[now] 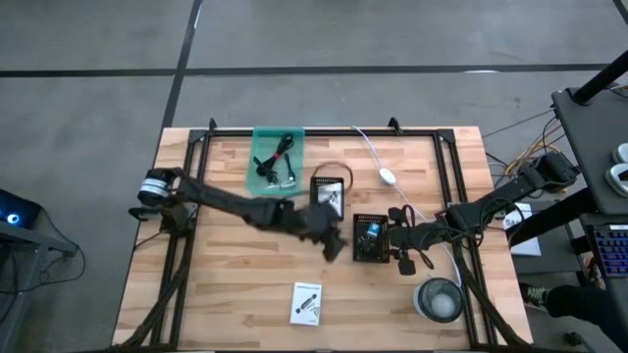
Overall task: Pick and place items into bin
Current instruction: Put the white card reader box into the top black basket
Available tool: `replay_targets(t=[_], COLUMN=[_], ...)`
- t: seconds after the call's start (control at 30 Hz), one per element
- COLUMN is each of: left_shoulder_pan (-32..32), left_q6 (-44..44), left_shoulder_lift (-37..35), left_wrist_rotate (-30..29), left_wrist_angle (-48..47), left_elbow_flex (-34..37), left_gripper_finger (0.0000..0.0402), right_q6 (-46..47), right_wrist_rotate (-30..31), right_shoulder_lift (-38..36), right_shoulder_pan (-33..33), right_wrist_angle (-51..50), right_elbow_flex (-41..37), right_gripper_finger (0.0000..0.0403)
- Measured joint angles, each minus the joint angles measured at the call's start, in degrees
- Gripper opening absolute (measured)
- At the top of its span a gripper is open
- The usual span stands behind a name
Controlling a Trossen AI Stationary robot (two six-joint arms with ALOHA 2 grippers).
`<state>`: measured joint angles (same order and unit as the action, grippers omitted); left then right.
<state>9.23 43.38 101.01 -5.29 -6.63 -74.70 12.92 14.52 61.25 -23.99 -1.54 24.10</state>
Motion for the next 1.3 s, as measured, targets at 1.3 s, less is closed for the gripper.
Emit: replay_targets(t=[1.3], left_shoulder_pan=[21.7], left_q6=[47.1], left_shoulder_lift=[22.3], left_wrist_rotate=[-6.5], left_wrist_angle=[-27.3], left_elbow_flex=[-27.4], left_gripper_finger=[0.0205], right_q6=[0.1], right_wrist_rotate=[0.0], right_shoulder_lift=[0.0], right_shoulder_pan=[0.0], right_wrist_angle=[-1.7], right_elbow_flex=[0.0], right_gripper_finger=[0.0139])
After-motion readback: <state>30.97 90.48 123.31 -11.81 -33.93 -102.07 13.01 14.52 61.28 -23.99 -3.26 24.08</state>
